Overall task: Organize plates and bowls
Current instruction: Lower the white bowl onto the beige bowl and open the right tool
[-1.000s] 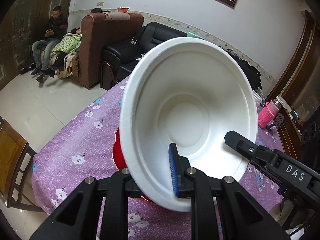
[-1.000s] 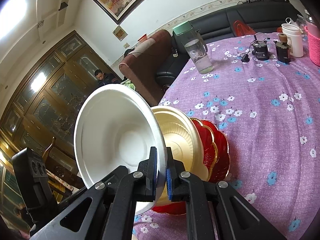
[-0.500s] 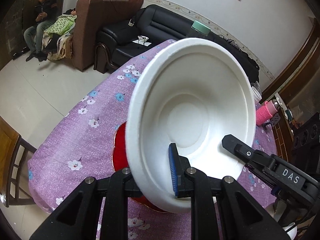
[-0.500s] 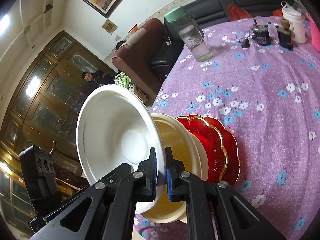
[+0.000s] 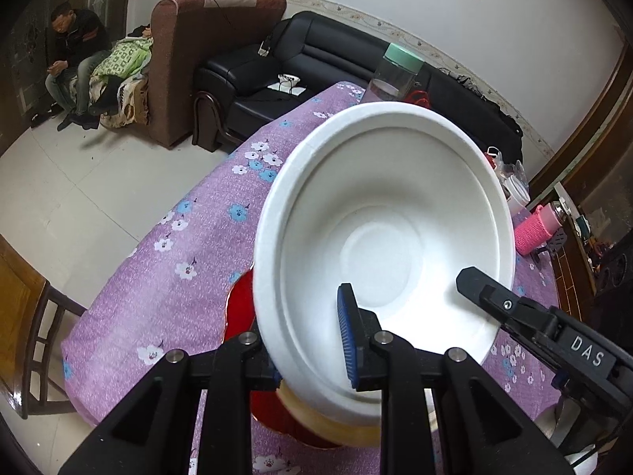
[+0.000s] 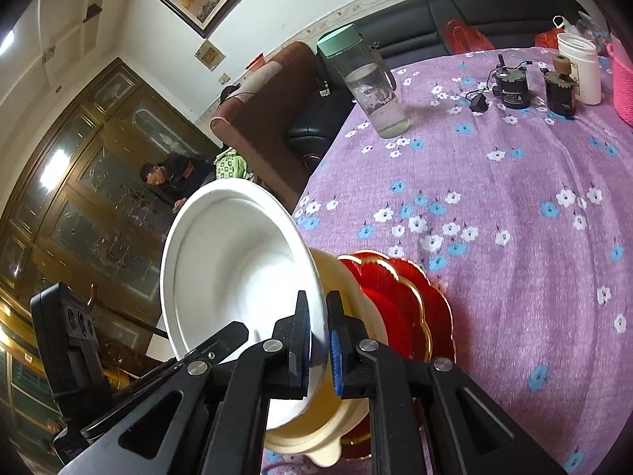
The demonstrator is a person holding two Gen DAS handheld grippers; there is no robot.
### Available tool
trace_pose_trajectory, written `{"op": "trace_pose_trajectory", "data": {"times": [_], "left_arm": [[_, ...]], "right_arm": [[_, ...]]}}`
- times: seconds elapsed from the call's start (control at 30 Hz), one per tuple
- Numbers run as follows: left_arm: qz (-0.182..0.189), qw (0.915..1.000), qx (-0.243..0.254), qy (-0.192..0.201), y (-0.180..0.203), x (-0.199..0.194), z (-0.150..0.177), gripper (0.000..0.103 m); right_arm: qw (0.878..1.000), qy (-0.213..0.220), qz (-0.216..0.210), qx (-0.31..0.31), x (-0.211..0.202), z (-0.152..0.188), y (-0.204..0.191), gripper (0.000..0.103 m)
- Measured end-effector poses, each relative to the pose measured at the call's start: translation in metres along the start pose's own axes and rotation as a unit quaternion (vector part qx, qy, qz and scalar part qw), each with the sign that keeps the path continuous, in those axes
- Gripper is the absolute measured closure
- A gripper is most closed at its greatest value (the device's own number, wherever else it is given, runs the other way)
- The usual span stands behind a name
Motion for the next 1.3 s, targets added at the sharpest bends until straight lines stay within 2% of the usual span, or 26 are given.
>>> {"op": "trace_pose_trajectory", "data": {"times": [0.13, 0.27, 0.4, 0.57, 0.67, 0.77, 0.97, 1.17, 1.3], "left_arm": [[0.006, 0.9998, -0.003, -0.016, 0.001, 0.008, -0.011, 0.081], [0.011, 0.9986, -0.004, -0.052, 0.006, 0.018, -0.018, 0.082], [0.005, 0.9986, 0.010, -0.051, 0.012, 0.016, -0.018, 0.081], [0.005, 0.9994, 0.016, -0.032, 0.018, -0.002, -0.018, 0.081], [0.006, 0.9996, 0.023, -0.018, 0.023, -0.015, -0.023, 0.074], [0.005, 0.9994, 0.029, -0.017, 0.025, -0.025, -0.018, 0.068], [0.006, 0.9990, 0.034, -0.028, 0.021, -0.029, -0.002, 0.068], [0.008, 0.9984, 0.029, -0.049, 0.013, -0.016, 0.020, 0.068], [-0.010, 0.9988, 0.036, -0.033, 0.011, -0.019, 0.023, 0.065]], "right_arm": [[0.999, -0.019, -0.010, 0.027, 0.009, -0.011, 0.006, 0.092], [0.997, -0.040, -0.012, 0.059, 0.019, -0.019, 0.019, 0.092], [0.995, -0.050, -0.024, 0.078, 0.019, -0.018, 0.025, 0.092], [0.998, -0.033, -0.027, 0.056, 0.009, -0.016, 0.018, 0.092], [0.998, -0.030, -0.034, 0.045, 0.001, -0.015, 0.007, 0.092], [0.998, -0.038, -0.038, 0.041, -0.004, -0.011, 0.001, 0.092], [0.996, -0.062, -0.045, 0.047, -0.004, 0.007, 0.004, 0.092], [0.996, -0.071, -0.031, 0.042, -0.001, 0.021, 0.012, 0.091], [0.999, -0.037, -0.002, -0.004, -0.008, 0.021, 0.005, 0.091]]}}
Point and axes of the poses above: each gripper's, at about its wrist camera, not at the fingertips, and x roughly the way its jaws point, y to its right, z to its underside, the point moved 8 cm from there along x, roughly the way its jaws point, and after that the axes turned 5 degrees about z, right-handed, at the moved point
